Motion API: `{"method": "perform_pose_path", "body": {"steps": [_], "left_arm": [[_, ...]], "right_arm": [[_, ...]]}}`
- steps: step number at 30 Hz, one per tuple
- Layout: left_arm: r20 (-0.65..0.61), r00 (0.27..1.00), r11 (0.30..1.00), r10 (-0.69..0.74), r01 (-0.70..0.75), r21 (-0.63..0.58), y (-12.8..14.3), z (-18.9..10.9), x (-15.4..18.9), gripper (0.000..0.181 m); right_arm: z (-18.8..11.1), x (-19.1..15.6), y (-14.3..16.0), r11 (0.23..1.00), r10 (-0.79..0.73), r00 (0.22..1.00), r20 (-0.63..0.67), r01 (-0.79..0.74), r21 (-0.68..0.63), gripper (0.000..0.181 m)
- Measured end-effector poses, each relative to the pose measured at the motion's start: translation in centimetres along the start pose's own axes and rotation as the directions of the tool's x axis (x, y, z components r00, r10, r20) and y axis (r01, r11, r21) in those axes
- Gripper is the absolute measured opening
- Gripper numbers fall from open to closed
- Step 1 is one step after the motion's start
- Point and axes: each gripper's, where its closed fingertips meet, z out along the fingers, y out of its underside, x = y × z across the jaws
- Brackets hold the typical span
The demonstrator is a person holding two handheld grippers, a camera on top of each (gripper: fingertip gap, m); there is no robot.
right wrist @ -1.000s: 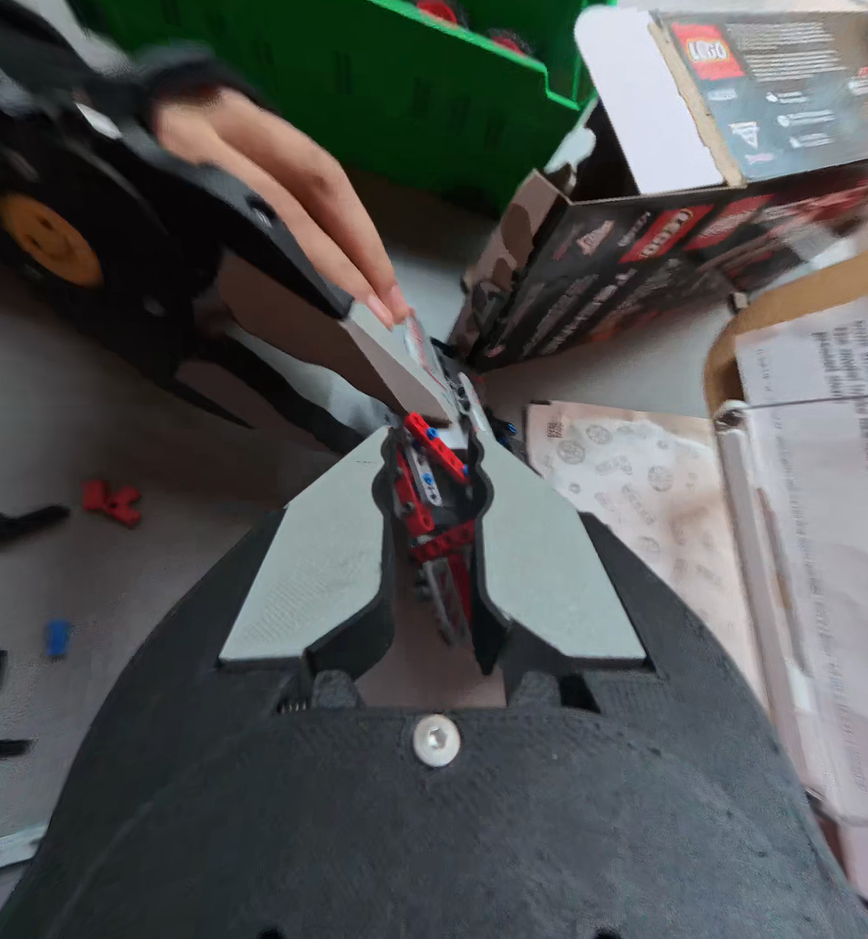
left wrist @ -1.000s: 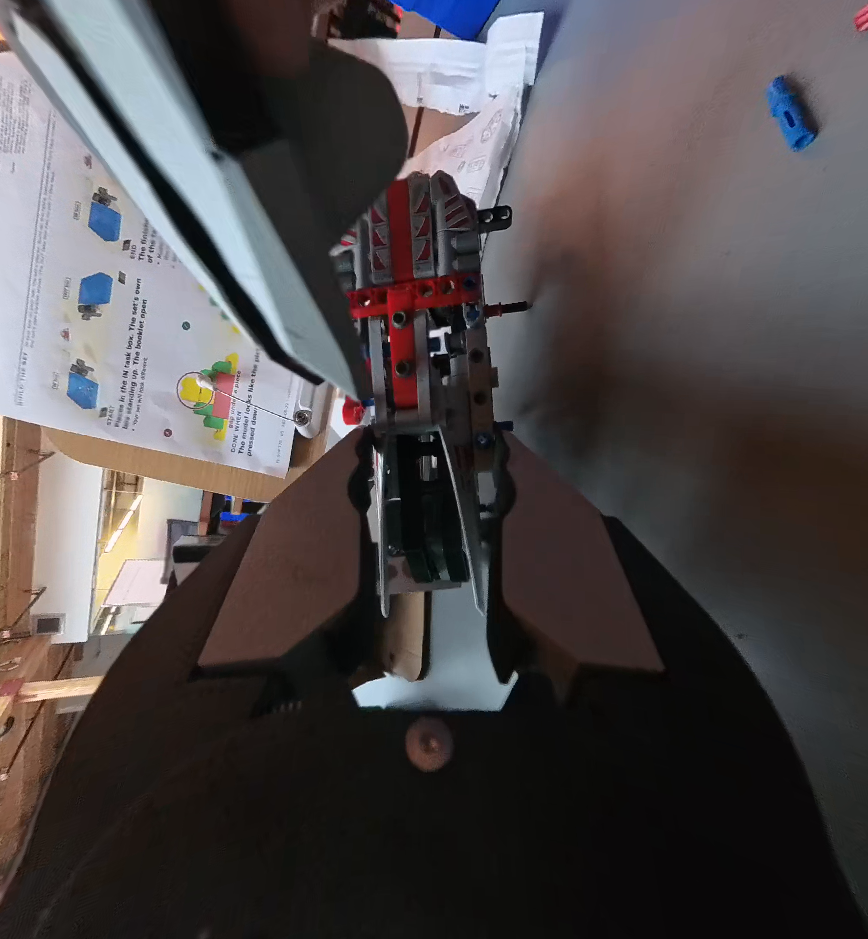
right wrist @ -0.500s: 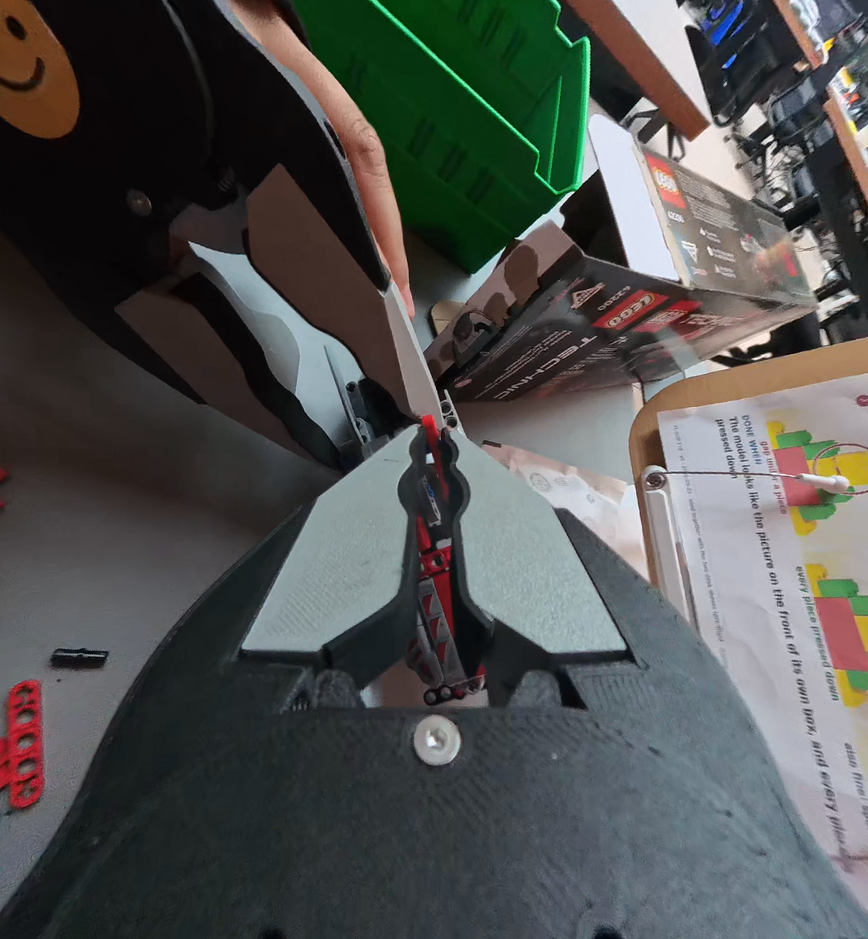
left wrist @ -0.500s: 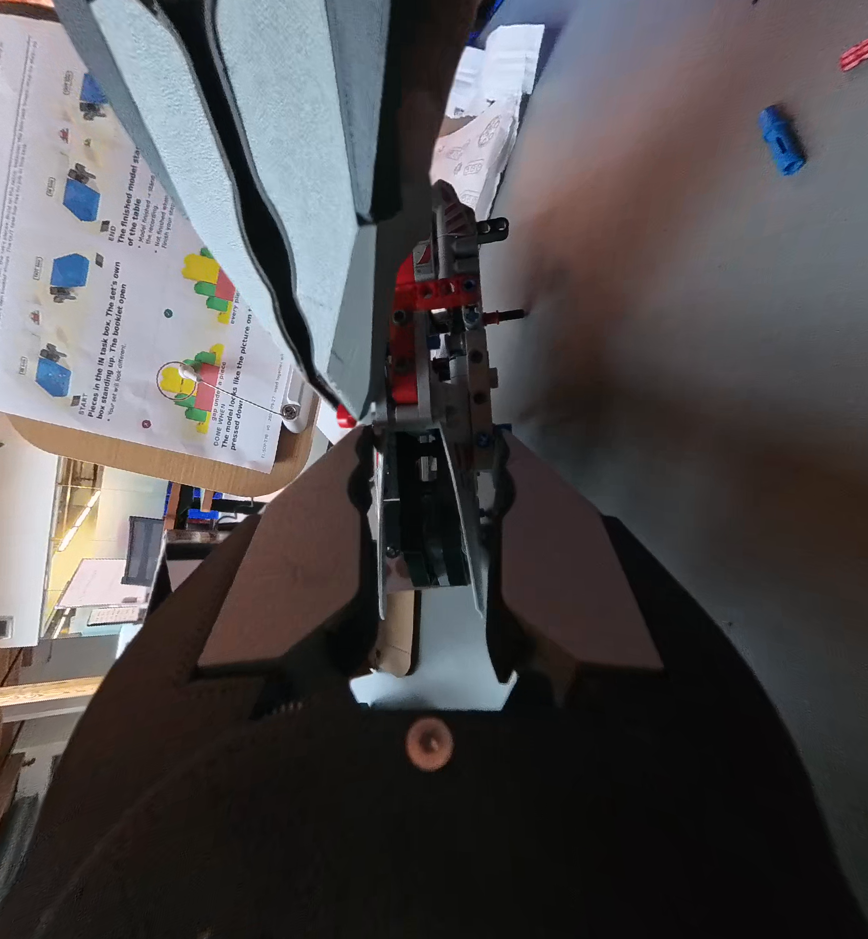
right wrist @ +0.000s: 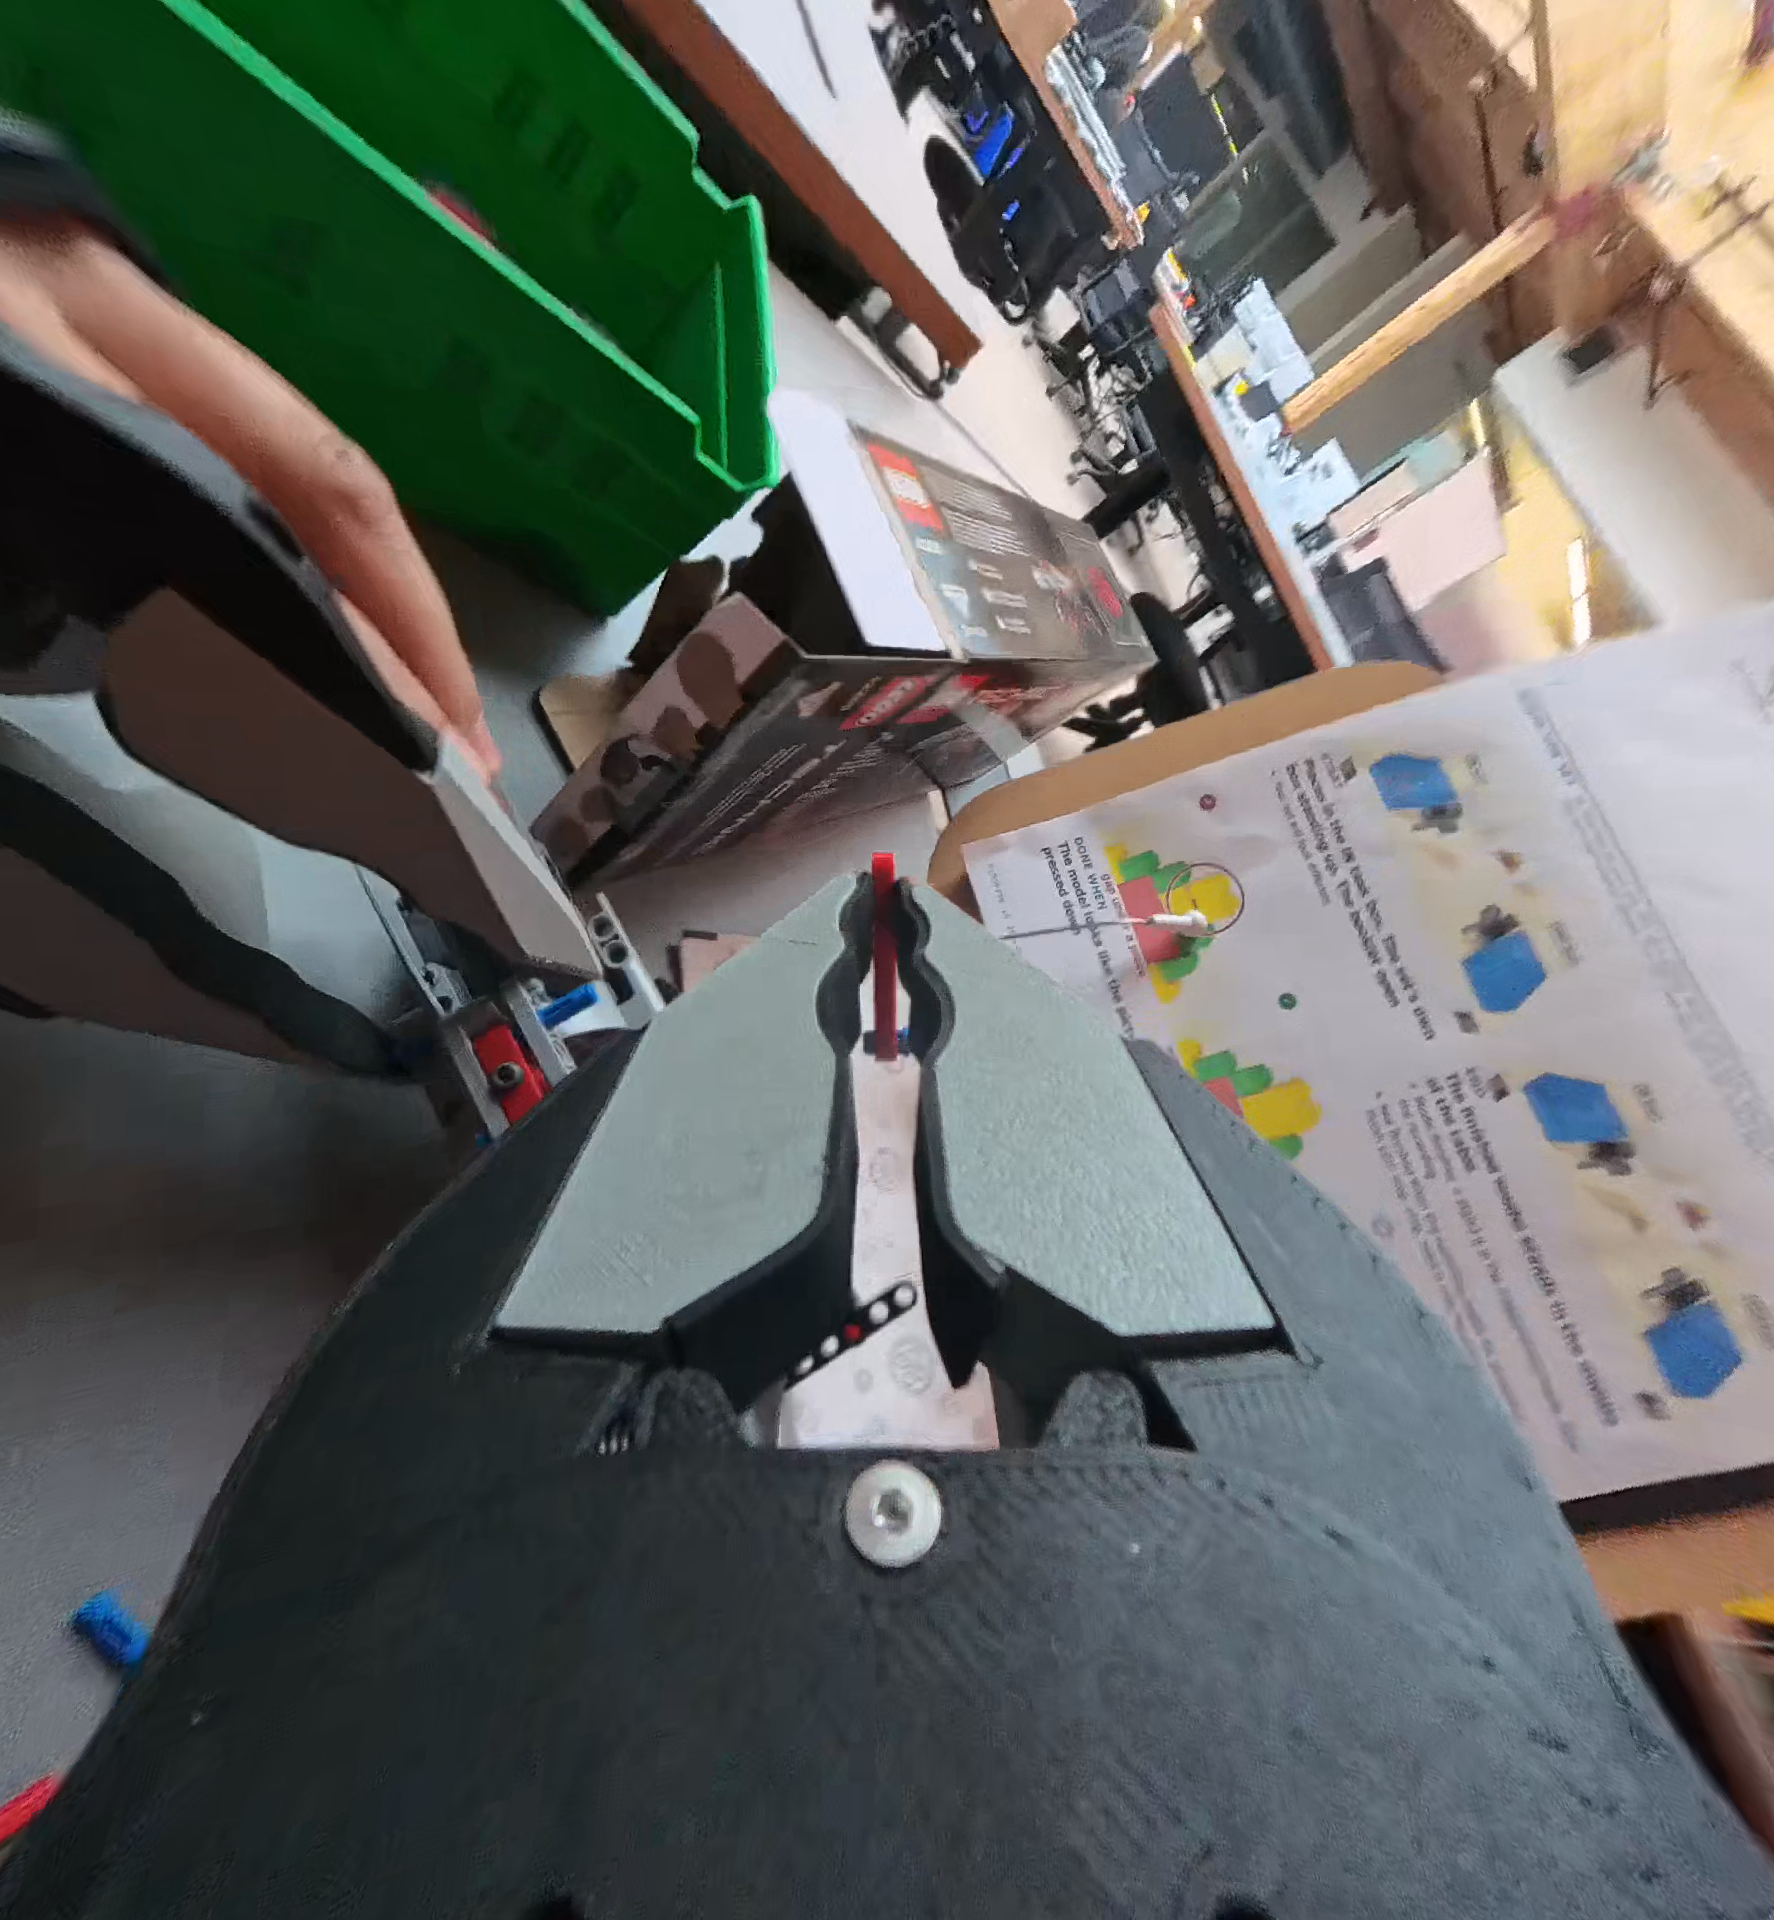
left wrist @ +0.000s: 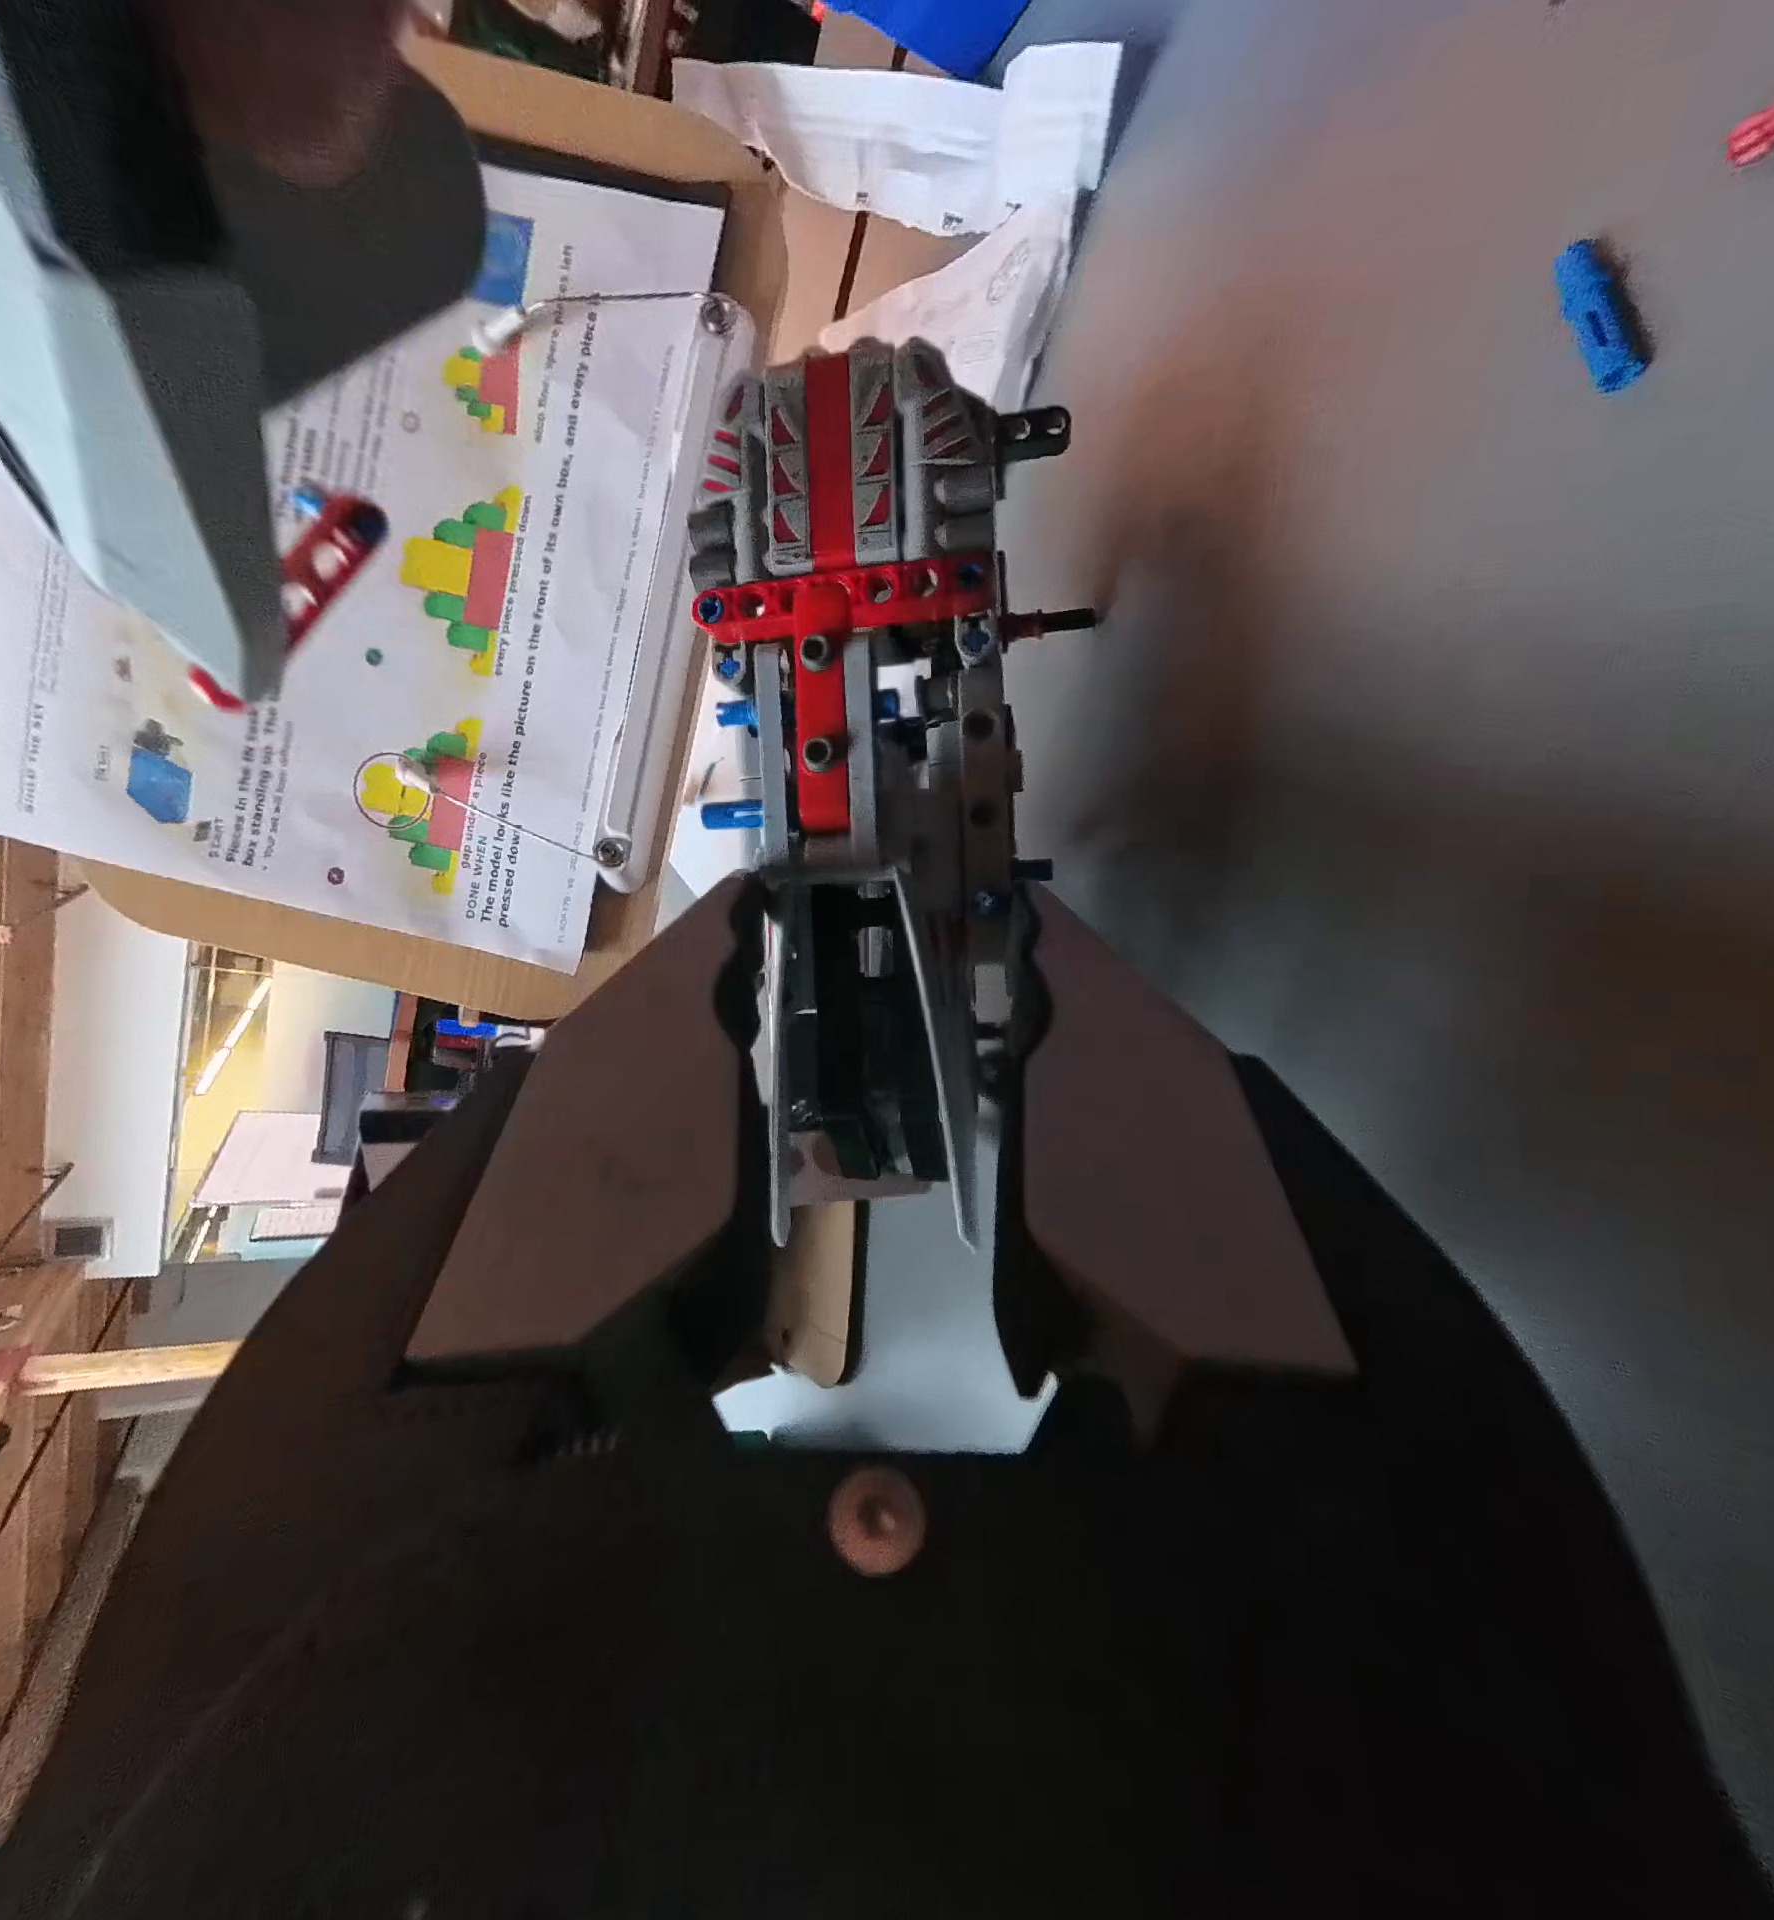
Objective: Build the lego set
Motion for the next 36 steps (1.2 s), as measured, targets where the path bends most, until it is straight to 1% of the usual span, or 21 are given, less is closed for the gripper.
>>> {"method": "perform_pose_path", "body": {"steps": [2, 6, 7, 9, 10, 12, 15, 17, 19, 21, 23, 24, 25, 26, 28, 30, 31, 32, 33, 34, 36], "left_arm": [[0.020, 1.000, 1.000, -0.003, 0.003, -0.001, 0.0, -0.1, -0.4, 0.043], [0.049, 0.999, 1.000, -0.023, 0.023, -0.002, 0.3, -0.3, -1.1, 0.040], [0.049, 0.998, 1.000, -0.028, 0.028, -0.005, 0.4, -0.3, -1.2, 0.021], [0.124, 0.992, 1.000, -0.031, 0.031, 0.007, 0.5, -0.8, -2.6, 0.000], [0.148, 0.988, 0.999, -0.047, 0.043, 0.027, 0.3, -1.1, -3.3, 0.000], [0.124, 0.988, 0.995, -0.095, 0.090, 0.041, 0.4, -1.2, -3.5, 0.000], [0.100, 0.986, 0.991, -0.130, 0.129, 0.019, 1.2, -0.8, -3.0, 0.000], [0.041, 0.979, 0.976, -0.198, 0.194, 0.100, -0.1, -1.2, -2.6, 0.000], [-0.067, 0.952, 0.928, -0.298, 0.306, 0.212, -2.2, -2.1, -2.2, 0.002], [-0.281, 0.870, 0.824, -0.406, 0.481, 0.299, -4.8, -3.4, -1.1, 0.014], [-0.501, 0.735, 0.687, -0.457, 0.650, 0.326, -7.3, -5.1, -0.4, 0.019], [-0.561, 0.681, 0.627, -0.470, 0.705, 0.331, -8.1, -5.8, -0.6, 0.019], [-0.580, 0.651, 0.586, -0.489, 0.738, 0.335, -8.3, -6.1, -1.1, 0.019], [-0.577, 0.640, 0.568, -0.508, 0.752, 0.335, -8.1, -6.1, -1.5, 0.018], [-0.574, 0.634, 0.566, -0.518, 0.757, 0.326, -7.6, -6.0, -1.7, 0.019], [-0.604, 0.600, 0.537, -0.524, 0.784, 0.313, -7.4, -6.2, -1.8, 0.019], [-0.629, 0.572, 0.514, -0.527, 0.803, 0.301, -7.4, -6.3, -2.0, 0.020], [-0.651, 0.542, 0.494, -0.531, 0.823, 0.282, -7.3, -6.4, -2.0, 0.021], [-0.665, 0.514, 0.474, -0.542, 0.840, 0.264, -7.1, -6.3, -2.2, 0.022], [-0.678, 0.489, 0.453, -0.548, 0.855, 0.251, -6.9, -6.4, -2.4, 0.023], [-0.715, 0.427, 0.394, -0.553, 0.891, 0.226, -6.8, -6.5, -2.8, 0.024]], "right_arm": [[-0.8, 0.6, 0.0, 0.997, 0.080, 0.996, 0.044, -0.080, 0.005, 0.000], [-3.0, -0.4, 1.1, 0.960, 0.276, 0.925, 0.261, -0.256, -0.109, 0.000], [-3.6, -0.9, 1.0, 0.939, 0.344, 0.881, 0.325, -0.321, -0.123, 0.000], [-4.4, -1.8, 0.6, 0.873, 0.477, 0.756, 0.447, -0.464, -0.148, 0.000], [-4.6, -1.9, 0.4, 0.834, 0.532, 0.691, 0.490, -0.530, -0.158, 0.000], [-4.8, -2.0, 0.0, 0.768, 0.591, 0.588, 0.552, -0.620, -0.161, 0.000], [-4.5, -1.7, 0.5, 0.705, 0.649, 0.515, 0.560, -0.683, -0.189, 0.000], [-4.7, -1.4, -0.3, 0.645, 0.671, 0.441, 0.596, -0.744, -0.176, 0.000], [-5.3, -0.8, -2.1, 0.568, 0.652, 0.363, 0.666, -0.816, -0.111, 0.000], [-6.7, -0.7, -4.4, 0.479, 0.568, 0.277, 0.775, -0.877, -0.037, 0.000], [-7.7, -0.3, -5.8, 0.372, 0.507, 0.233, 0.830, -0.928, 0.034, 0.000], [-7.7, -0.3, -5.8, 0.350, 0.509, 0.255, 0.822, -0.934, 0.073, 0.000], [-7.5, -0.9, -5.7, 0.377, 0.516, 0.312, 0.798, -0.919, 0.116, 0.000], [-7.2, -1.9, -5.4, 0.444, 0.526, 0.396, 0.752, -0.883, 0.154, 0.000], [-6.4, -3.6, -4.0, 0.651, 0.514, 0.638, 0.573, -0.725, 0.223, 0.000], [-6.1, -4.3, -2.8, 0.866, 0.332, 0.902, 0.275, -0.407, 0.290, 0.000], [-6.2, -4.5, -2.4, 0.933, 0.195, 0.972, 0.132, -0.225, 0.281, 0.000], [-6.4, -4.8, -2.1, 0.970, 0.058, 0.998, 0.017, -0.060, 0.234, 0.000], [-6.5, -5.1, -1.7, 0.981, -0.068, 0.995, -0.073, 0.080, 0.175, 0.000], [-6.7, -5.5, -1.5, 0.973, -0.176, 0.975, -0.135, 0.193, 0.127, 0.000], [-6.8, -6.4, -0.8, 0.940, -0.317, 0.926, -0.206, 0.336, 0.063, 0.000]]}}
